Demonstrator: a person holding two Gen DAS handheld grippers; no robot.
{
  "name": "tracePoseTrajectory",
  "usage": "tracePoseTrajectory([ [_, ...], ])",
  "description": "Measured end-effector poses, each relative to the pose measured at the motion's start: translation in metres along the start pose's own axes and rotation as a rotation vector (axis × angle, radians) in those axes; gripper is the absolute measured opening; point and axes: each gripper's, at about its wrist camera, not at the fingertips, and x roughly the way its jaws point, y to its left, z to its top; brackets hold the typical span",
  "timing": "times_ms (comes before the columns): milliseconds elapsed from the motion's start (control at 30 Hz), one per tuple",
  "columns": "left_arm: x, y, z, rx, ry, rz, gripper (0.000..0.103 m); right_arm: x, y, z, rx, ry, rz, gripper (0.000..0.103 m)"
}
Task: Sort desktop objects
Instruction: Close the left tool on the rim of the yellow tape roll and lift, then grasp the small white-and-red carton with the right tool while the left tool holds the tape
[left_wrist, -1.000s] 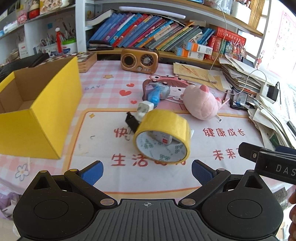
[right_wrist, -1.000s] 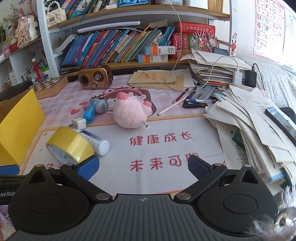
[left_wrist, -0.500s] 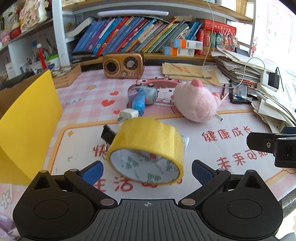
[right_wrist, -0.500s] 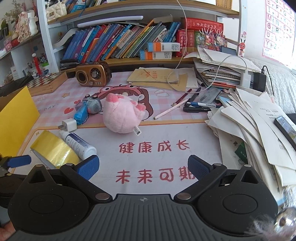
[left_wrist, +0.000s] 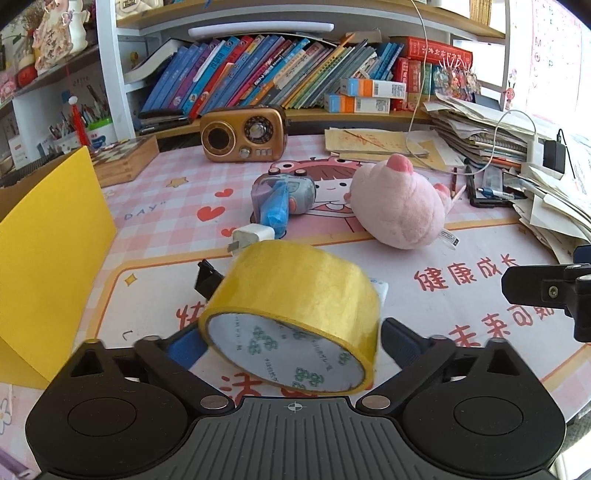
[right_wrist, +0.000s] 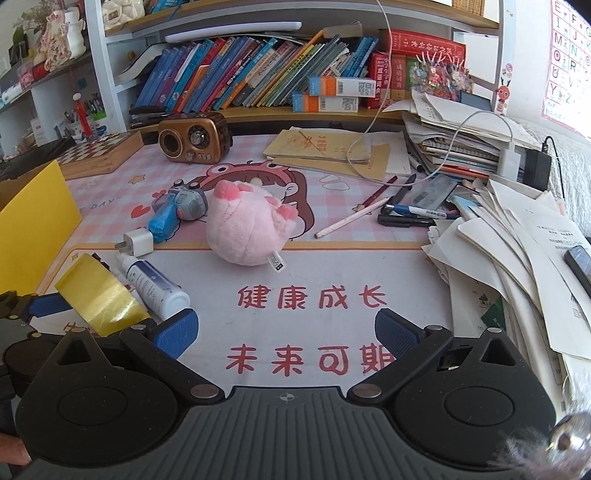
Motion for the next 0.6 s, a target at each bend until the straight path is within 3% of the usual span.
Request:
tracePoseTrajectory([
  [167,-0.009,0.007,-0.001,-0.008,-0.011,-0.01,0.097,0.006,0.006,0.006,-0.013,0.003,0.053,0.102],
  [367,-0.042,0.035,0.002,-0.101,-0.055,-0.015,0.097,0.021,0.019,0.015,-0.049,0.024,0.122,0.099],
  [600,-0.067,0.054,-0.006,-0.168,-0.054,0.027,0.097,0.038,0.05,0.02,-0.126,0.069,0.239,0.064],
])
